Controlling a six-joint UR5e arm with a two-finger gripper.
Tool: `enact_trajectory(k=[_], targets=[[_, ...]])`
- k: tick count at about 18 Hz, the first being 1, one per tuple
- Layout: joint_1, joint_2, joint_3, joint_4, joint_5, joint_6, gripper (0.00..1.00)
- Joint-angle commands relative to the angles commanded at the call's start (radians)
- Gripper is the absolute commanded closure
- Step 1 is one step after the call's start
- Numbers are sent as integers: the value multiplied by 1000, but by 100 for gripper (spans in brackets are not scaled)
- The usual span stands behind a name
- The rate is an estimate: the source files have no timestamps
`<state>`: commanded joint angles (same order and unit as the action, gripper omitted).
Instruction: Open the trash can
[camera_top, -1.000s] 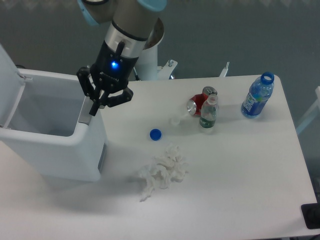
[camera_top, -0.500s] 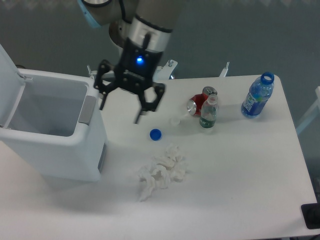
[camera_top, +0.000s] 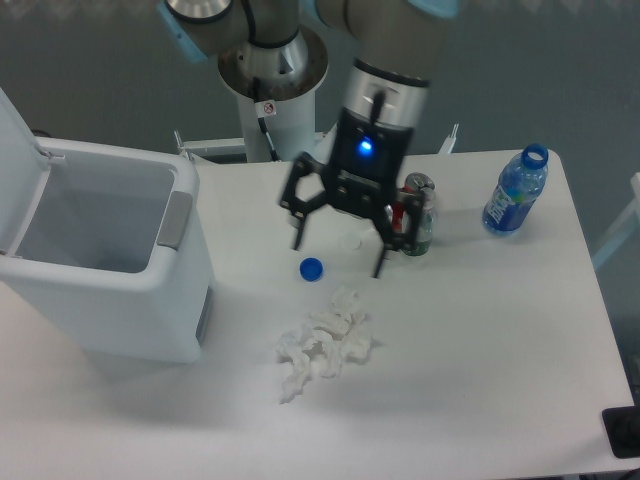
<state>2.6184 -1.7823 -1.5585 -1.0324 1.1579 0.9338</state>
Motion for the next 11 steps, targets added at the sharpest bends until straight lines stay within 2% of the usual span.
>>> enact_trajectory(k=[3,7,9,11], targets=[[3,-60,2,0,93,101,0],[-12,-117,11,-12,317,178,0],[-15,-144,35,-18,335,207,0],[-14,-184,92,-73,341,270,0]])
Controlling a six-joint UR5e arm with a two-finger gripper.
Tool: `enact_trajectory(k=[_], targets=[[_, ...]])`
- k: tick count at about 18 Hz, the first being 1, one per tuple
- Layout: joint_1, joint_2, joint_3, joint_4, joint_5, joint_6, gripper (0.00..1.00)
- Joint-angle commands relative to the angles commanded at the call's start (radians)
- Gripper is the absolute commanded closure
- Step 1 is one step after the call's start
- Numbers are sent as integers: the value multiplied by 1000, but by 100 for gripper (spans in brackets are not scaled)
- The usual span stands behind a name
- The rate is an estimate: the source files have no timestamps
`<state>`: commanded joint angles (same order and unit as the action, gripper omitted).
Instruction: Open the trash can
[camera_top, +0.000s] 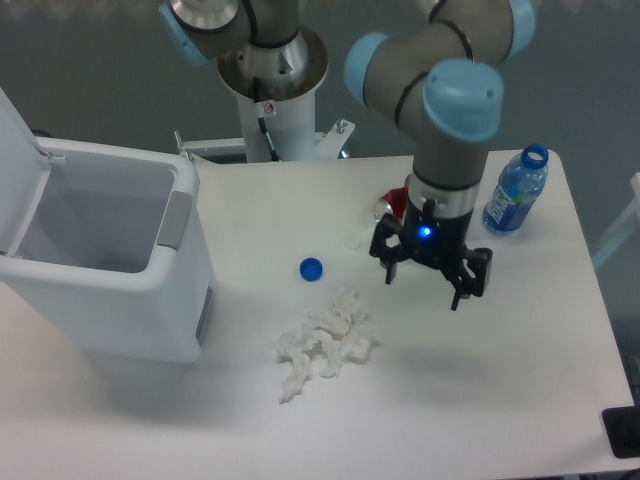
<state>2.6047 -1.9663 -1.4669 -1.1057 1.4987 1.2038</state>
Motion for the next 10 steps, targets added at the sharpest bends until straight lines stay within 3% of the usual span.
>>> enact_trajectory(k=[2,5,10], targets=[[-2,-55,72,-57,61,68,0],[-3,-98,117,-48,97,111,0],[-8,-98,103,-48,103,100,0]])
